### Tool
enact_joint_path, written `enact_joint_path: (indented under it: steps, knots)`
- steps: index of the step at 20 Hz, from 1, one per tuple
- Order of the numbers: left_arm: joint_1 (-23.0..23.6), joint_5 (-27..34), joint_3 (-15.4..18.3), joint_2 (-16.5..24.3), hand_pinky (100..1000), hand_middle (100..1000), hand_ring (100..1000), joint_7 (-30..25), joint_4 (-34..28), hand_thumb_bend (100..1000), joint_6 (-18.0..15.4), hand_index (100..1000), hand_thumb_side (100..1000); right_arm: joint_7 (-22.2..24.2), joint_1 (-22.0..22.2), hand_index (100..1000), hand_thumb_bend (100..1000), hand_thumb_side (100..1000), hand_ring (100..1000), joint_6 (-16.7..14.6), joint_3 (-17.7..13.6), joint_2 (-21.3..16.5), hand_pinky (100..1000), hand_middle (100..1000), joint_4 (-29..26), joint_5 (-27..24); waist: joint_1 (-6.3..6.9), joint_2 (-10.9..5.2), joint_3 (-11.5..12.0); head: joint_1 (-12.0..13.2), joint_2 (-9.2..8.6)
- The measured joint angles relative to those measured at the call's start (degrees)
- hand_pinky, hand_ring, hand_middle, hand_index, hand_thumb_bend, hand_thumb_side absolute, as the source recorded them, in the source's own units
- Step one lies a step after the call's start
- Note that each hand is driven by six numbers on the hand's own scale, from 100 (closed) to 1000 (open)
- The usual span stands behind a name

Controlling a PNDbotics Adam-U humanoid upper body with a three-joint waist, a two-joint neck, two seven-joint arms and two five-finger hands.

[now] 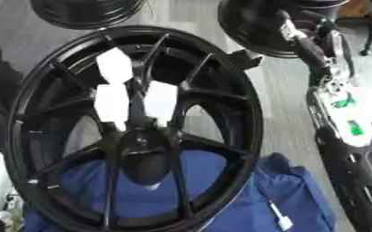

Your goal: Pull the pin out of the wheel hub.

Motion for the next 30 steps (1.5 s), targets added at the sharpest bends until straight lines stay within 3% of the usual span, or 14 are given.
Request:
enact_joint_path:
  steps: [7,19,24,30]
  knots:
    - [-5.97,-3.19,-6.7,10.51,729,789,774,-6.17,-4.63,258,6.52,742,699,0.22,0.48,764,549,323,672,0.22,0.4,-0.4,807,679,0.17,0.02,1.03,-0.59,0.31,-0.22,0.46]
    - [-20.57,3.18,-22.5,26.8,750,788,778,-16.6,-8.31,274,16.14,773,749,0.99,0.46,765,554,325,672,0.92,1.5,-1.06,808,680,0.75,0.06,1.4,-0.73,-0.03,0.52,1.48]
    - [-27.18,5.7,-29.27,26.54,742,781,754,-20.74,-8.46,281,19.59,787,751,1.41,0.45,765,553,324,673,1.0,1.78,-1.06,808,680,1.03,0.11,1.45,-0.75,-0.02,0.31,1.52]
    - [-36.13,6.01,-36.9,21.22,738,783,750,-26.25,-8.46,280,25.08,790,761,1.27,0.56,764,554,324,673,0.78,1.7,-1.24,808,680,1.07,0.12,1.1,-0.89,0.56,-1.51,1.52]
